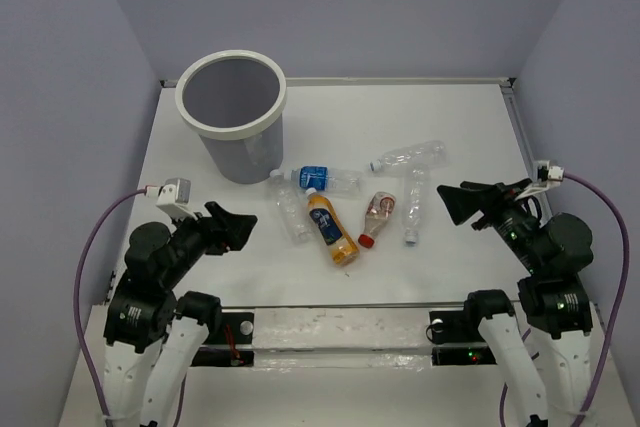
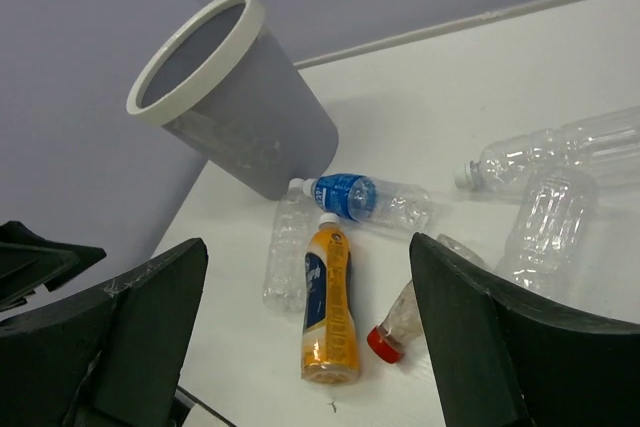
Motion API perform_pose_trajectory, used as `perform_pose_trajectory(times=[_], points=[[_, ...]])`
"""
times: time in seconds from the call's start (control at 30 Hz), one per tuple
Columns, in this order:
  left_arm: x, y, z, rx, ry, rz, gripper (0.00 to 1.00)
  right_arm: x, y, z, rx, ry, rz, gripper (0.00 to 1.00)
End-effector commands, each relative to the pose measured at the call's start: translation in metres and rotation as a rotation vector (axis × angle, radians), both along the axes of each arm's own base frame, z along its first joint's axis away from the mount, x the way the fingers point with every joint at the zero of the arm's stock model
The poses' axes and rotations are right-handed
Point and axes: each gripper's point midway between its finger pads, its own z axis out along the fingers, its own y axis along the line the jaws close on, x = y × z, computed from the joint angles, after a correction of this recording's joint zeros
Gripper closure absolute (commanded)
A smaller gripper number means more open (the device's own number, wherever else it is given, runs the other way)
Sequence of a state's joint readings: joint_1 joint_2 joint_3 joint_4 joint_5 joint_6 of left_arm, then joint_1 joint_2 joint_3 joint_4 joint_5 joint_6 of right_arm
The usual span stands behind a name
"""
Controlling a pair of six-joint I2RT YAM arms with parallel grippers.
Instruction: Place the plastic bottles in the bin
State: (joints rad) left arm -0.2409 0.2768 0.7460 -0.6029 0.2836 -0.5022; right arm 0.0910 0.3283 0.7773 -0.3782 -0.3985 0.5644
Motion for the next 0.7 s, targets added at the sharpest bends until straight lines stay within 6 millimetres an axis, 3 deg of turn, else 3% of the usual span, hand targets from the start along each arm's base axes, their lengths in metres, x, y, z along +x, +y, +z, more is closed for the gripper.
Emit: perform_pose_trajectory(times=[0.0,0.1,0.43,0.57,0.67], points=[[0.006,0.002,-0.014,0.032,0.098,0.02,0.1,0.009,0.002,-0.019,-0.012,0.07,0.014,0.13],[0.011,0.0,-0.02,0.015,0.142,0.029,0.1,0.016,0.003,-0.031,-0.009,0.115,0.011,0.13],[0.042,-0.018,-0.072,-0.062,0.304,0.04,0.14,0.038,0.023,-0.059,0.01,0.198,0.127,0.11],[0.056,-0.016,-0.086,-0.055,0.322,0.109,0.02,0.04,0.035,-0.073,0.061,0.232,0.207,0.11],[0.066,-0.019,-0.087,-0.071,0.313,0.16,0.01,0.043,0.04,-0.081,0.061,0.248,0.22,0.11]])
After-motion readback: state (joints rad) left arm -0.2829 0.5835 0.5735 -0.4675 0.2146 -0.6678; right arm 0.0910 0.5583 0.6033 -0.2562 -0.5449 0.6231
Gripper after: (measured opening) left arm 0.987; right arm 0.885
